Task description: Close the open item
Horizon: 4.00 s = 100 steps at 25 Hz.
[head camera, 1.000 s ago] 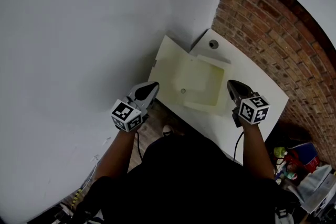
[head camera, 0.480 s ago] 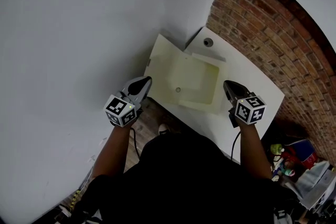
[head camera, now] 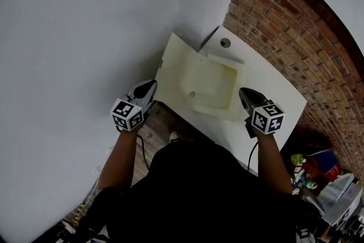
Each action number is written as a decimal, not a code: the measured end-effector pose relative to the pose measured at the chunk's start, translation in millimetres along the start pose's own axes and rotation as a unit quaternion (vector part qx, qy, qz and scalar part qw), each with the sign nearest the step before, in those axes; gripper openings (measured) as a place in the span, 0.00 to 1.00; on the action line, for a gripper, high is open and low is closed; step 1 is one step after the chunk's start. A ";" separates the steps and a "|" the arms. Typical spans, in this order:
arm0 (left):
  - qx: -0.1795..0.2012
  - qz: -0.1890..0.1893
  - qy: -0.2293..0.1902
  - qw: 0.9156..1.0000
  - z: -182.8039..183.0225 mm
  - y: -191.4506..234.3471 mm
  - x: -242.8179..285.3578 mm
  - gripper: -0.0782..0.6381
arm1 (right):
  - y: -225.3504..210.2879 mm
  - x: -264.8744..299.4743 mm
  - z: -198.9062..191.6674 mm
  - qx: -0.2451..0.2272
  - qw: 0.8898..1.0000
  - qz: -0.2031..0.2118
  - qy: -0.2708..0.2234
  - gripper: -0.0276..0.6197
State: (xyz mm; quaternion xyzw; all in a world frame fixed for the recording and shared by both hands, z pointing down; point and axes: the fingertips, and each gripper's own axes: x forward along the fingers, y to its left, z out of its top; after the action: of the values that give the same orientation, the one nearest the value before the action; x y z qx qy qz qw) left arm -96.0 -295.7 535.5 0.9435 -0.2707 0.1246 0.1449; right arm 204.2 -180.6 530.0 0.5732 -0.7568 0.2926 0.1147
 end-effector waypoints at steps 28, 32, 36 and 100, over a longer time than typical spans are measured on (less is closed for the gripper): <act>-0.065 0.004 0.134 0.989 -176.3 70.9 13.5 0.11 | 18.1 7.7 -52.7 0.004 0.998 -0.017 0.064 0.04; -0.073 -0.007 0.146 0.987 -194.4 68.1 21.7 0.11 | 17.9 1.9 -60.0 0.008 0.997 -0.024 0.068 0.04; -0.066 -0.020 0.147 0.987 -195.8 62.6 32.4 0.11 | 13.9 -3.8 -66.7 0.016 0.997 -0.034 0.071 0.04; -0.043 -0.254 0.119 0.959 -155.3 -54.7 135.2 0.11 | 17.7 -63.6 -116.8 0.063 0.993 -0.084 0.062 0.04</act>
State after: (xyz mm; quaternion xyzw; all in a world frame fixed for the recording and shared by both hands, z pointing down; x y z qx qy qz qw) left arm 20.7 -262.5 710.6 0.9522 -0.0083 0.1836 0.2439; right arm 188.9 -59.6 585.8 0.6214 -0.6774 0.3643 0.1489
